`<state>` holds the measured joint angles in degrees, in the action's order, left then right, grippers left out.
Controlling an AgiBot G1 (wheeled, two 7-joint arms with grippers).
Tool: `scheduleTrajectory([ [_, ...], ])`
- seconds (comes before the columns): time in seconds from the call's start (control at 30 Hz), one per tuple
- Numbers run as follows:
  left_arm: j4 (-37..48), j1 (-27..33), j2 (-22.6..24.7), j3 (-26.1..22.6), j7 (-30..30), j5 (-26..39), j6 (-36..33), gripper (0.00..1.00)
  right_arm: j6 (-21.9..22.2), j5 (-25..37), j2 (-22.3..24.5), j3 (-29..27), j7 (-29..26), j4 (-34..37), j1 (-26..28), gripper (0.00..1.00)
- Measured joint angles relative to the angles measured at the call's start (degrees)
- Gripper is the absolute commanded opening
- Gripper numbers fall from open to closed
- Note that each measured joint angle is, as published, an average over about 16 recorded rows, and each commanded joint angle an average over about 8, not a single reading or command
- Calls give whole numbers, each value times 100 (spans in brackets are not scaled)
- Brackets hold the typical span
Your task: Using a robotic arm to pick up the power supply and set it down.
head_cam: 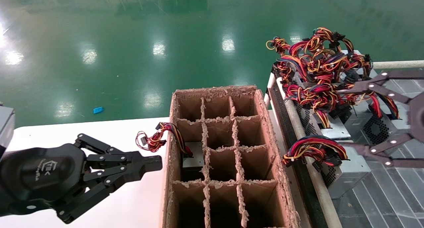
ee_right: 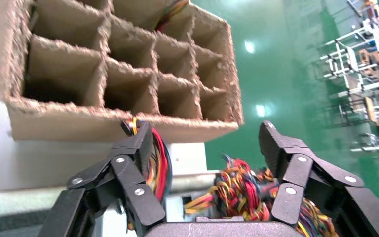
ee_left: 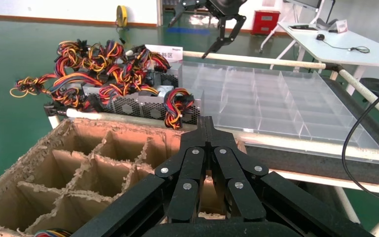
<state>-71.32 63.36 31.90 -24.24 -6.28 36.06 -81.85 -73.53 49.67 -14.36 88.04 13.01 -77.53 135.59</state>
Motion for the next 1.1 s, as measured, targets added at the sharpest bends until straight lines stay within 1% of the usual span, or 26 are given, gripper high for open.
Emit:
scheduleTrajectory([
  [0.07,0,0,0,0,0,0,0,0,-32,-39,-43,-189,-59,10,-195,100],
  [0.1,0,0,0,0,0,0,0,7,-50,-54,-71,-294,-94,16,-302,100],
  [0.33,0,0,0,0,0,0,0,94,-201,-142,-330,-1176,-385,64,-1202,100],
  [0.37,0,0,0,0,0,0,0,100,-223,-155,-368,-1306,-428,71,-1335,100],
  [1.1,0,0,0,0,0,0,0,100,-700,-456,-1183,-4137,-1363,227,-4248,100],
])
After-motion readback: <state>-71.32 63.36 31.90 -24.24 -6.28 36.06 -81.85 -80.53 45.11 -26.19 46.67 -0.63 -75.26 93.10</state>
